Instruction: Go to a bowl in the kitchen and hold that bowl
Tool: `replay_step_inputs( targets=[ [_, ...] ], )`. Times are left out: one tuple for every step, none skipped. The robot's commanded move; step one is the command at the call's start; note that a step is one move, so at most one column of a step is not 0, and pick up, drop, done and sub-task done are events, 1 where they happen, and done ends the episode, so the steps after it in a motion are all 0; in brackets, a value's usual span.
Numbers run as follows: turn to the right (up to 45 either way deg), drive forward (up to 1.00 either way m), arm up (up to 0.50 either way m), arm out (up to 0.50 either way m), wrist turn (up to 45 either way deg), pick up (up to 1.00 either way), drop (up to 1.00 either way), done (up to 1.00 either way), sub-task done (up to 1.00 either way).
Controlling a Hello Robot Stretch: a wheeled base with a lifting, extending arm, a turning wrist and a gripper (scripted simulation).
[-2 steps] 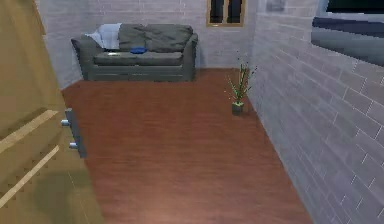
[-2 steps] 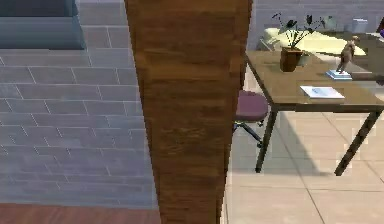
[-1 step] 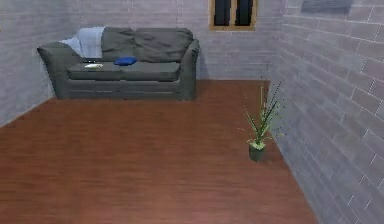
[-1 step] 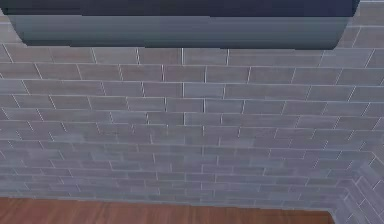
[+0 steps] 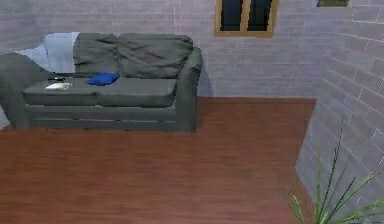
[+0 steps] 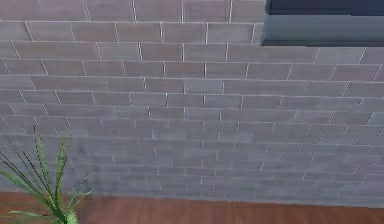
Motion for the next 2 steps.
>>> replay_step_inputs(
  targets=[
    [-6.0, 0.00, 0.00, 0.00, 0.0, 0.00, 0.00, 0.00, 0.00],
    [0.0, 0.50, 0.00, 0.00, 0.0, 0.00, 0.00, 0.00, 0.00]
  ],
)
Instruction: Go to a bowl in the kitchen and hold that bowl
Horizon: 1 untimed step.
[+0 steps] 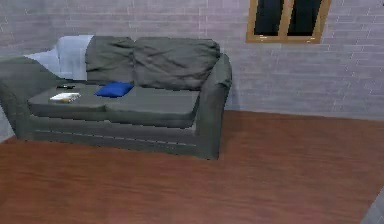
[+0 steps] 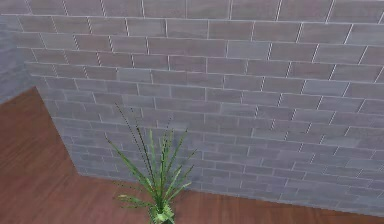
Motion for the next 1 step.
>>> replay_step_inputs(
  targets=[
    [6.0, 0.00, 0.00, 0.00, 0.0, 0.00, 0.00, 0.00, 0.00]
  ],
)
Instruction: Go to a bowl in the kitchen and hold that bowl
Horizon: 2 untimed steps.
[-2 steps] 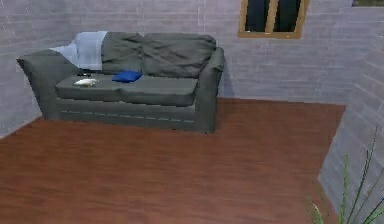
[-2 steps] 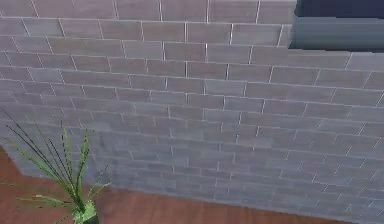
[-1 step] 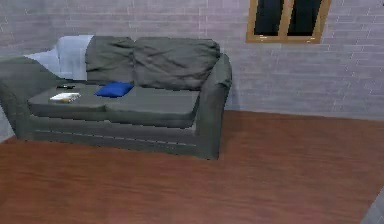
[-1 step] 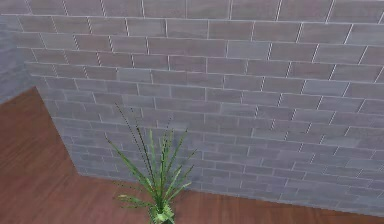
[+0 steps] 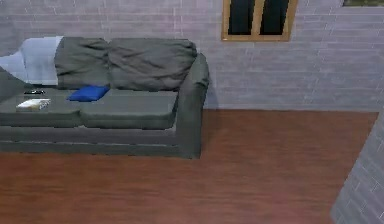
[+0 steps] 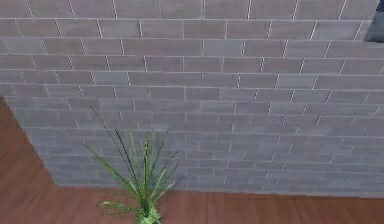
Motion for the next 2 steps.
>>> replay_step_inputs(
  targets=[
    [0.0, 0.40, 0.00, 0.00, 0.0, 0.00, 0.00, 0.00, 0.00],
    [33.0, 0.00, 0.00, 0.00, 0.0, 0.00, 0.00, 0.00, 0.00]
  ],
)
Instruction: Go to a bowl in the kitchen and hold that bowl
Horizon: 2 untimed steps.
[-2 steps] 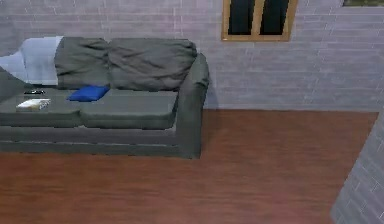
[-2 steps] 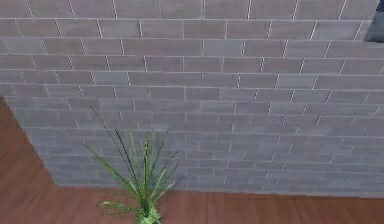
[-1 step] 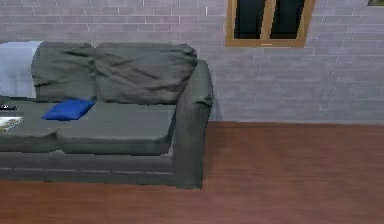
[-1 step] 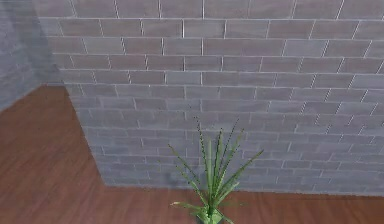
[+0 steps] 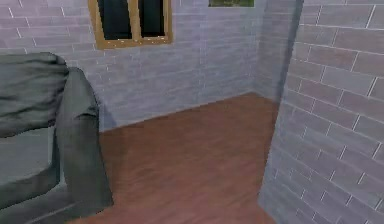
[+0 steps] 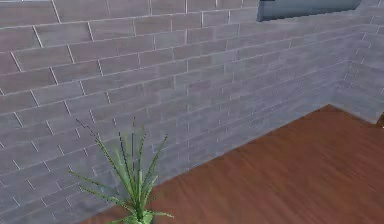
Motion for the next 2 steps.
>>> replay_step_inputs(
  targets=[
    [0.0, 1.00, 0.00, 0.00, 0.0, 0.00, 0.00, 0.00, 0.00],
    [0.0, 0.55, 0.00, 0.00, 0.0, 0.00, 0.00, 0.00, 0.00]
  ],
)
